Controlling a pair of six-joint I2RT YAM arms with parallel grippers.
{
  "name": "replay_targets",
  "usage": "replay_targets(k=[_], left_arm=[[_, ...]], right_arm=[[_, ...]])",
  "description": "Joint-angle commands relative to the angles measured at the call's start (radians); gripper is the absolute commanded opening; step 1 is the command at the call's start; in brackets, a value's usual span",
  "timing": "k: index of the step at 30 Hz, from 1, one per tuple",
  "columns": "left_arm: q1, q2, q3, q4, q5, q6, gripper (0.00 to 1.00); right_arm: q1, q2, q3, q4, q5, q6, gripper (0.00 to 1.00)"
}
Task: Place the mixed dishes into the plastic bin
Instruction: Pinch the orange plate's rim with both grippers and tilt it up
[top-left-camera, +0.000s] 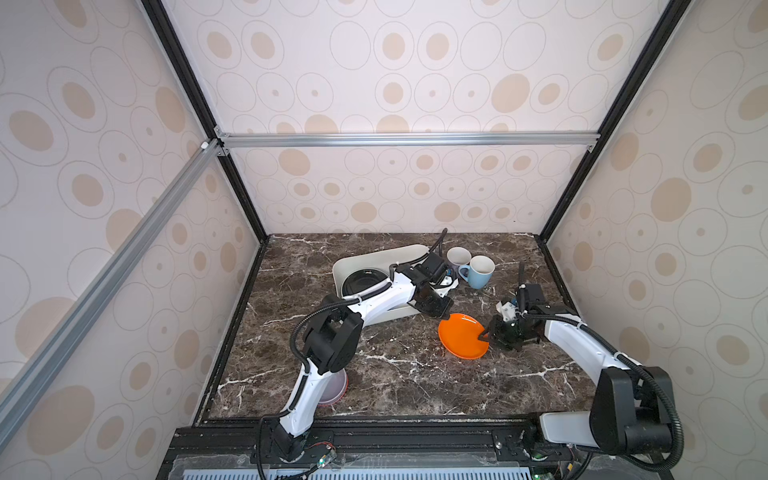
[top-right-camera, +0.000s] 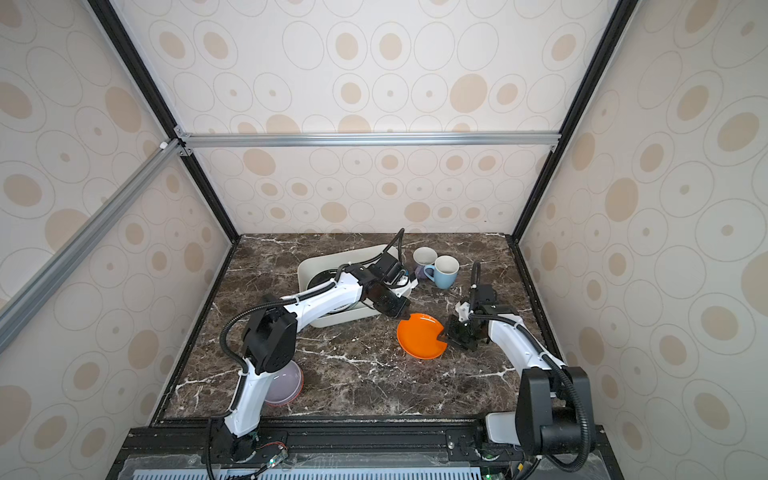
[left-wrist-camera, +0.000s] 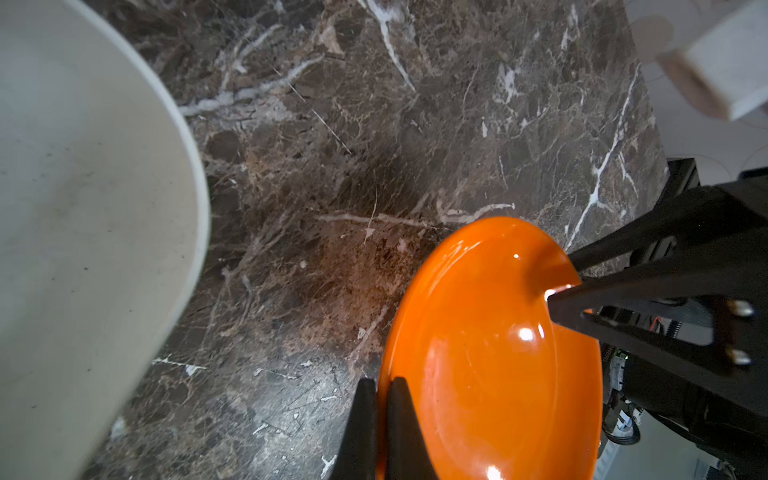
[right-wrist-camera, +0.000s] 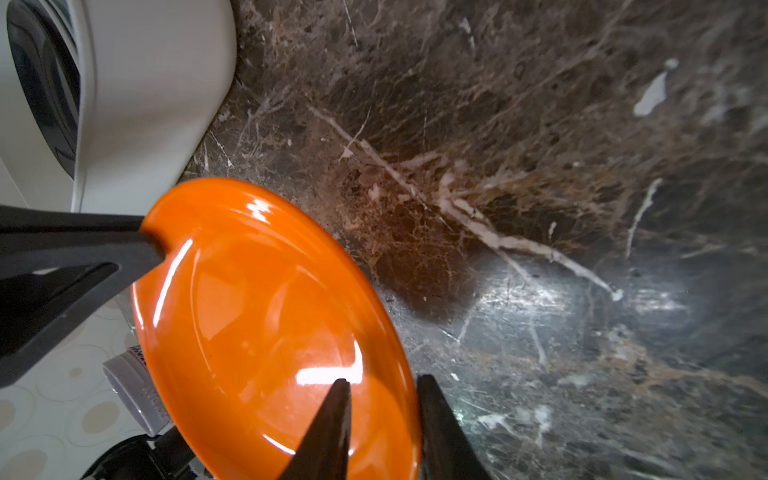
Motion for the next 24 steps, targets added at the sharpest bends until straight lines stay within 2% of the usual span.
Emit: replay_targets(k=[1,7,13,16,21,24], left_arm=[[-0.006,-0.014,0.0,0.011,0.011,0.008,0.0],[-0.004,-0.018,0.0,0.019,0.019,0.002,0.0],[0.0,-0.026,0.0,0.025,0.021,-0.004,0.0],[0.004,-0.032,-0.002,0.027,0.022,-0.008,0.0],[0.009,-0.041,0.005,0.03,0.022,-0.012,0.0],[0.017,-0.044,0.016,0.022,0.024,-0.01,0.0]], right_arm=[[0.013,-0.015,-0.015,0.016,-0.067,-0.013,0.32],[0.013,-0.023,-0.022,0.019,-0.081,-0.022,0.42],[0.013,-0.013,-0.017,0.021,-0.094,-0.028,0.46],[0.014,-0.012,-0.015,0.021,-0.091,-0.03,0.53],[0.014,0.003,-0.013,0.037,-0.112,-0.022,0.5],[0.014,0.002,-0.011,0.041,-0.112,-0.019,0.53]])
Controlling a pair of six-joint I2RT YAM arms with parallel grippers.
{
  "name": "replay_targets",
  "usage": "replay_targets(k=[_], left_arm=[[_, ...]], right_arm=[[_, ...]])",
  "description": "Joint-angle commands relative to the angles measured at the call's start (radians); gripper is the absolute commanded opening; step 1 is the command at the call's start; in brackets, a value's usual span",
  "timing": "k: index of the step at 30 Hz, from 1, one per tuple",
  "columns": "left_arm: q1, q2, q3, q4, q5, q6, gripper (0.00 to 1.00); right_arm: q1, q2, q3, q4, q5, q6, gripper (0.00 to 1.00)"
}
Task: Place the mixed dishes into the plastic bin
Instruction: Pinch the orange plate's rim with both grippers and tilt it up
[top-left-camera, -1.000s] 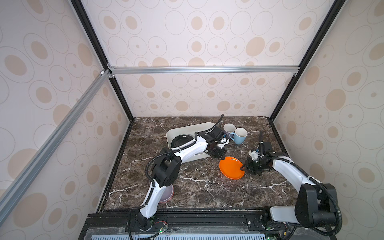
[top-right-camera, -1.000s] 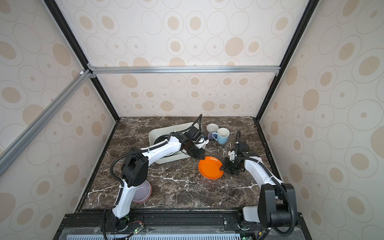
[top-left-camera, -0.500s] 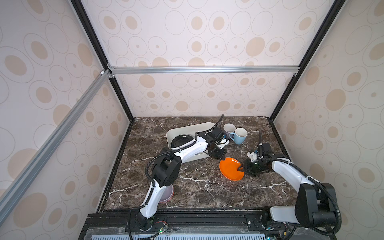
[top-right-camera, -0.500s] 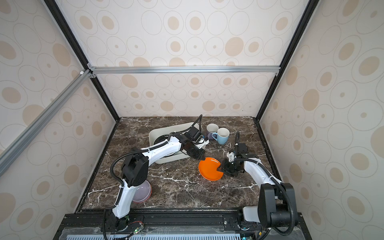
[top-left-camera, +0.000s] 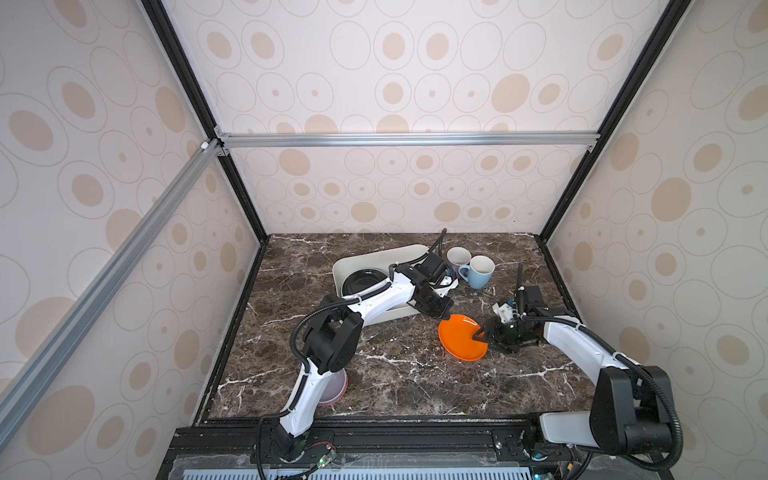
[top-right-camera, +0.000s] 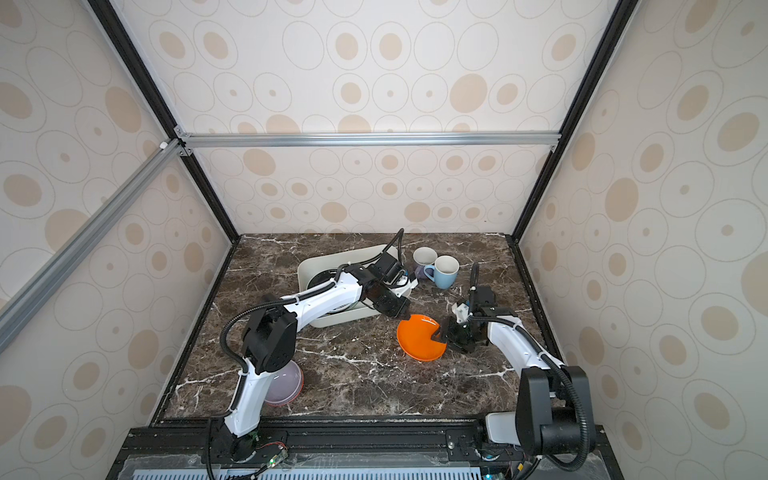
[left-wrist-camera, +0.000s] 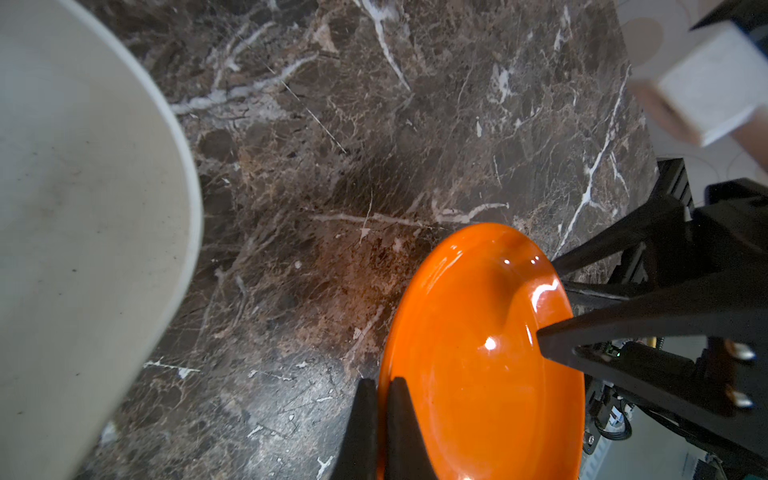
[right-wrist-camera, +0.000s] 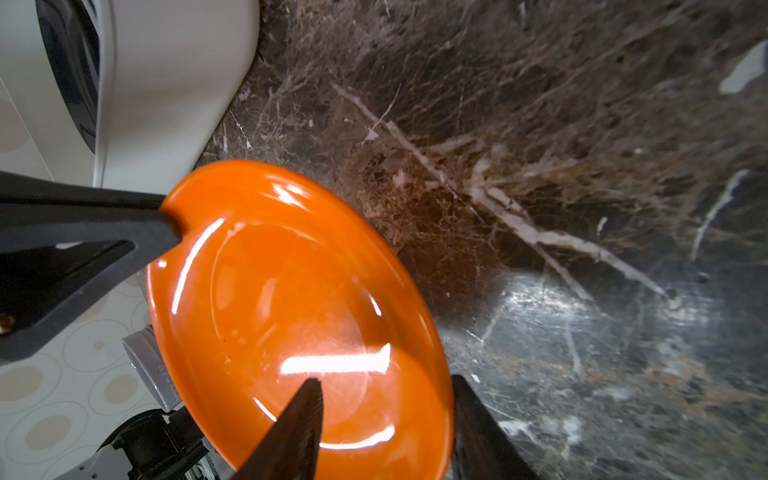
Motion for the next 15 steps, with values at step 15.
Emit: replay_targets(k=[15], left_arm=[[0.037,-0.091,-0.004,0.009,0.002,0.0,0.0]], right_arm=[[0.007,-0.002,0.011,0.017,-0.031,-0.002,0.64]])
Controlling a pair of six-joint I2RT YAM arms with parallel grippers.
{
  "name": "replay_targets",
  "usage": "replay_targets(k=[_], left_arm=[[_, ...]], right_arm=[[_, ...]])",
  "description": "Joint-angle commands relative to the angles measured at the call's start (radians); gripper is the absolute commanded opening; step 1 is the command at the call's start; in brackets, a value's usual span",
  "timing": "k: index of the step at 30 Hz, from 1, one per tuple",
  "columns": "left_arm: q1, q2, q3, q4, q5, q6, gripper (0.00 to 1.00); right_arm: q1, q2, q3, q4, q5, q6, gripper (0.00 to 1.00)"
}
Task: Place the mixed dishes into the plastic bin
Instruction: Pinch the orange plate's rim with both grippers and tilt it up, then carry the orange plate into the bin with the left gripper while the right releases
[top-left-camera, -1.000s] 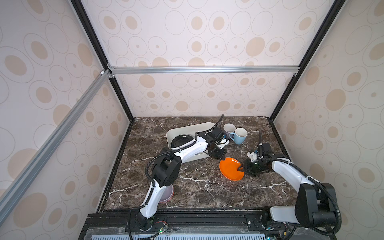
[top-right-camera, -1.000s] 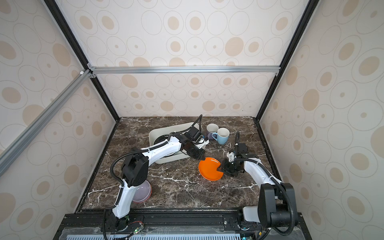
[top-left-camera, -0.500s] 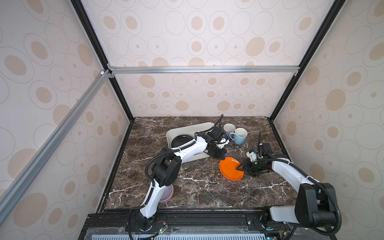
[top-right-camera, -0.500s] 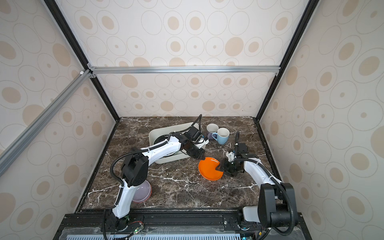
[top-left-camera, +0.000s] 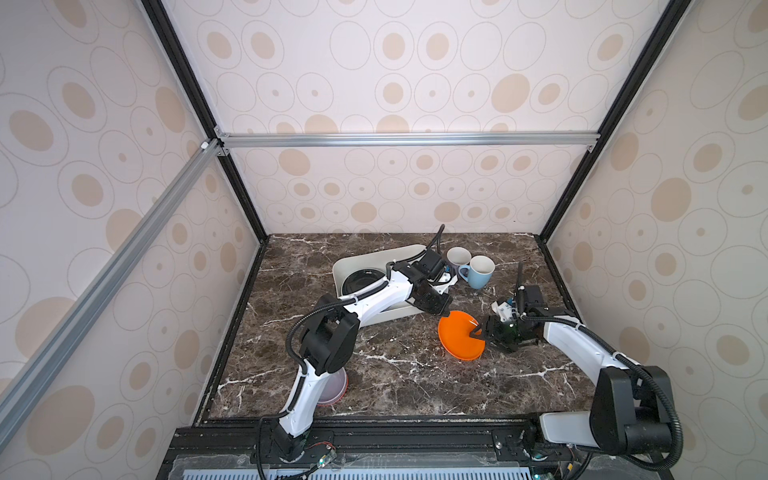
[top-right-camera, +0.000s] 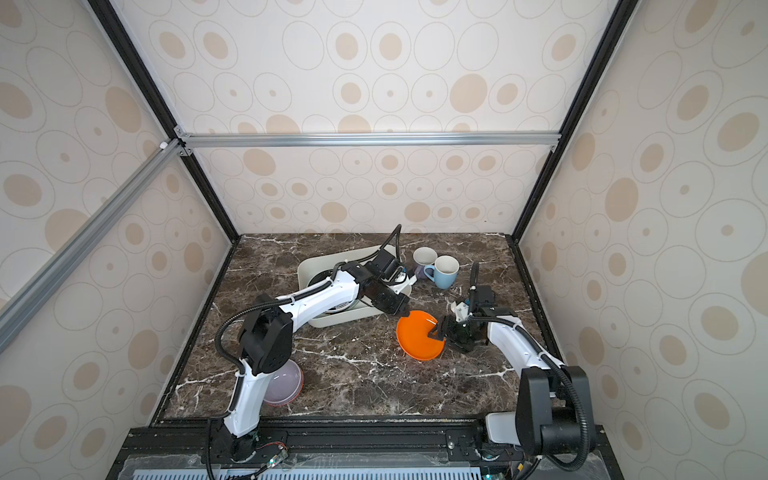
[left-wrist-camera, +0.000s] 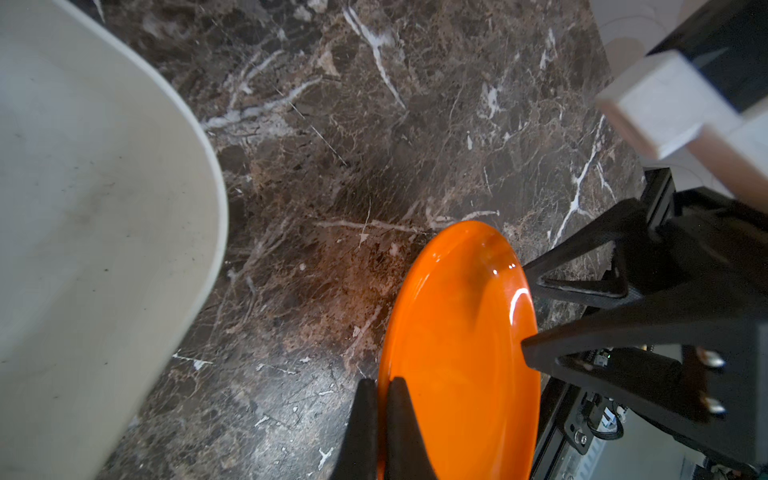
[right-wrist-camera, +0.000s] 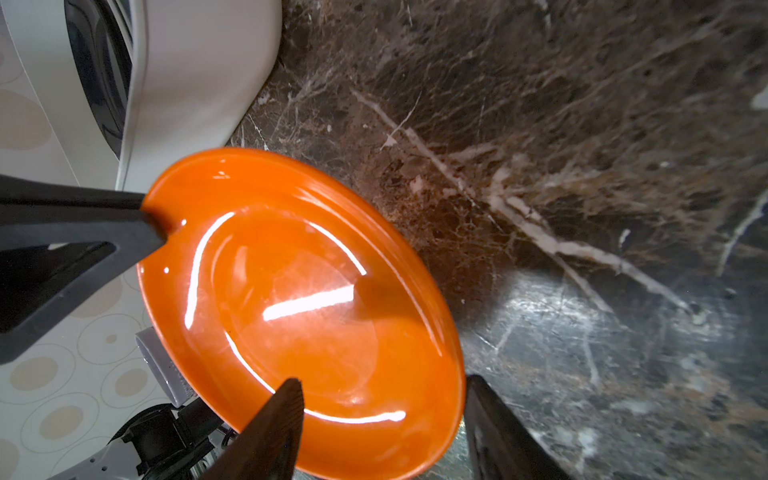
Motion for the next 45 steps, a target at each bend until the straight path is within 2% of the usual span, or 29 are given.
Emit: replay_targets(k=[1,7,15,18,20,22,25,26,33,39,45], left_arm=[[0.018,-0.051,0.002,0.006,0.006,0.003,0.0],[0.024,-0.052,0.005,0.005,0.014,0.008,0.0],[0.061,-0.076,0.036,-0.033,-0.036,0.022,0.0],[0.091,-0.097,0.04,-0.045,-0.038,0.025,0.0],[0.113,-0.114,0.045,-0.055,-0.083,0.028,0.0],[0.141,-0.131,0.044,-0.062,-0.098,0.032,0.0],[0.193,-0.165,0.03,-0.068,-0.127,0.038,0.0],[0.213,-0.176,0.023,-0.067,-0.134,0.04,0.0],[0.353,-0.248,-0.036,-0.056,-0.159,0.053,0.0],[0.477,-0.305,-0.131,-0.002,-0.165,0.058,0.0],[0.558,-0.309,-0.206,0.037,-0.173,0.066,0.0]], right_arm=[[0.006,0.0,0.01,0.004,-0.013,0.0,0.64],[0.005,0.012,0.004,0.017,-0.014,0.011,0.65],[0.005,-0.047,0.03,-0.014,-0.037,-0.005,0.68],[0.006,-0.06,0.049,-0.022,-0.066,-0.008,0.75],[0.005,-0.064,0.063,-0.024,-0.082,-0.008,0.77],[0.006,-0.066,0.074,-0.021,-0.11,-0.008,0.9],[0.01,-0.067,0.097,-0.007,-0.151,0.018,0.94],[0.015,-0.069,0.108,-0.003,-0.152,0.029,1.0],[0.079,-0.033,0.198,-0.01,-0.135,0.046,1.0],[0.185,0.054,0.302,-0.016,-0.092,0.049,1.0],[0.27,0.148,0.429,-0.027,-0.079,0.051,1.0]])
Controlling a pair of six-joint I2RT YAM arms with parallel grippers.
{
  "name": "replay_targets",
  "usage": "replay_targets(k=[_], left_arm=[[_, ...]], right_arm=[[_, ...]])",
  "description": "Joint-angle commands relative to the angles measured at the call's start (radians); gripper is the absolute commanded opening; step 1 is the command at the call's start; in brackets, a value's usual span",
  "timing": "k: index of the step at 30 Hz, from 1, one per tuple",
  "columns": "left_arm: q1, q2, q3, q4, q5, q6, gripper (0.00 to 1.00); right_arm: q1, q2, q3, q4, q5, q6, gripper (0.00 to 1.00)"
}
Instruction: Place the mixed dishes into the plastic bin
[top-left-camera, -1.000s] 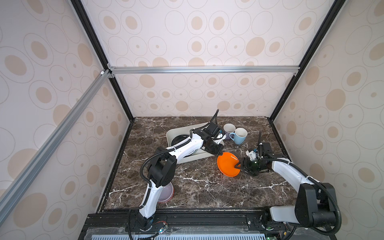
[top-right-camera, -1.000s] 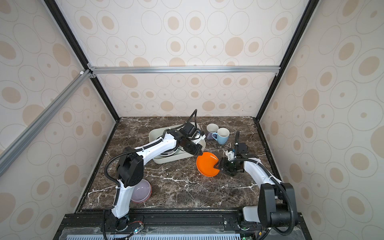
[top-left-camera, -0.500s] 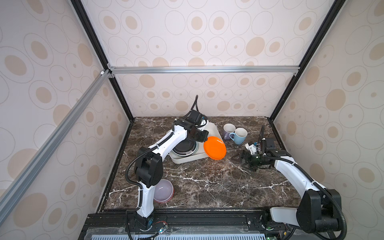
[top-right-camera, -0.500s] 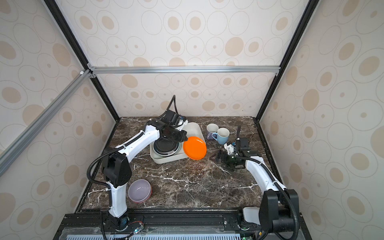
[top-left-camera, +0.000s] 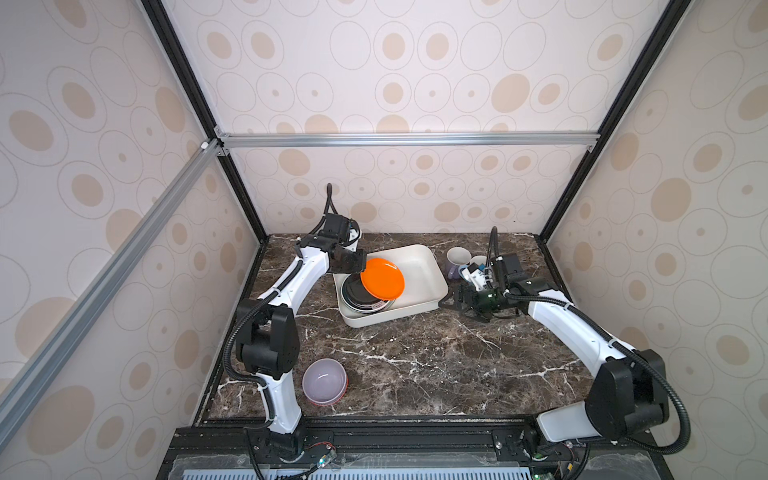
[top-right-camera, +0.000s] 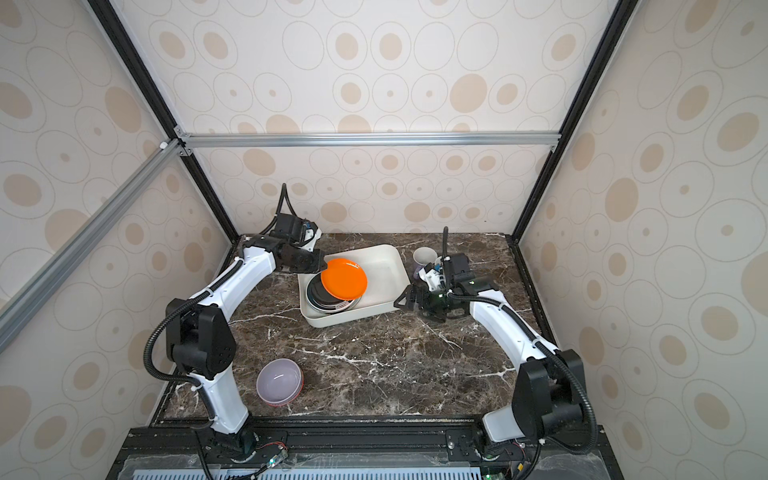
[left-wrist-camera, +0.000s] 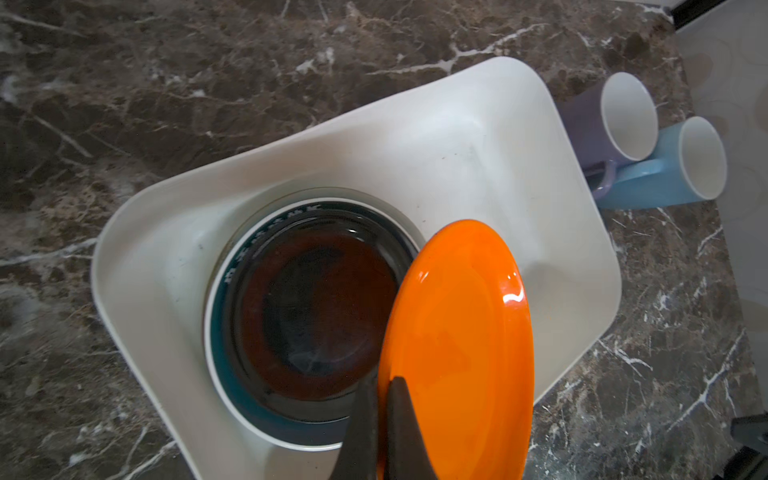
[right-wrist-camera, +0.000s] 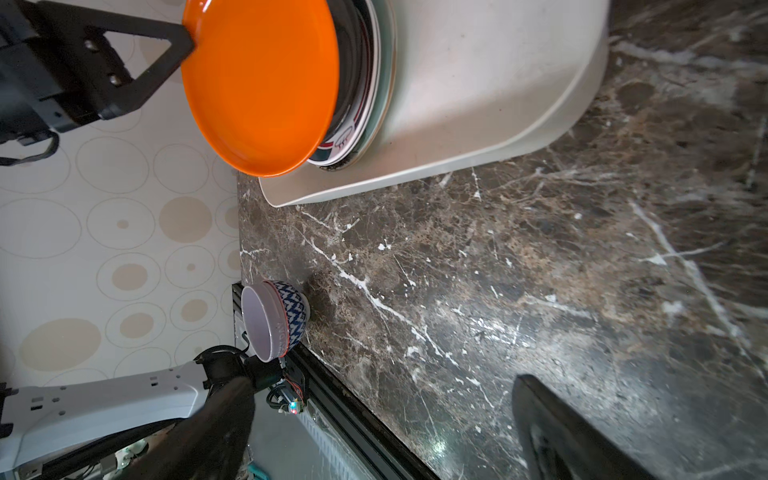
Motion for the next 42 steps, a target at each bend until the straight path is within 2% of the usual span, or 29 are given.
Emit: replay_targets(k=[1,26,32,34,37,42], left_arm=[[0.03,-0.024,-0.017,0.04,-0.013,0.033,0.0],[0.114,0.141,-0.01,0.098,-0.005,0.036,0.0],[0.114,0.16,-0.002,0.098,0.005,0.033,0.12],[0.116,0.162,-0.001,0.097,0.001,0.03,0.21],[0.115,0.159,-0.004,0.097,0.0,0.029,0.26],[0.116,0.124,-0.003,0.091,-0.011,0.016,0.42]], right_arm=[[0.031,0.036,0.066,-0.016,0.018,0.004,1.0],[0.047,0.293,0.367,-0.133,0.013,-0.052,1.0],[0.047,0.318,0.404,-0.154,0.015,-0.064,1.0],[0.047,0.324,0.41,-0.159,0.014,-0.068,1.0],[0.047,0.327,0.416,-0.167,0.013,-0.074,1.0],[0.047,0.331,0.432,-0.188,0.019,-0.089,1.0]])
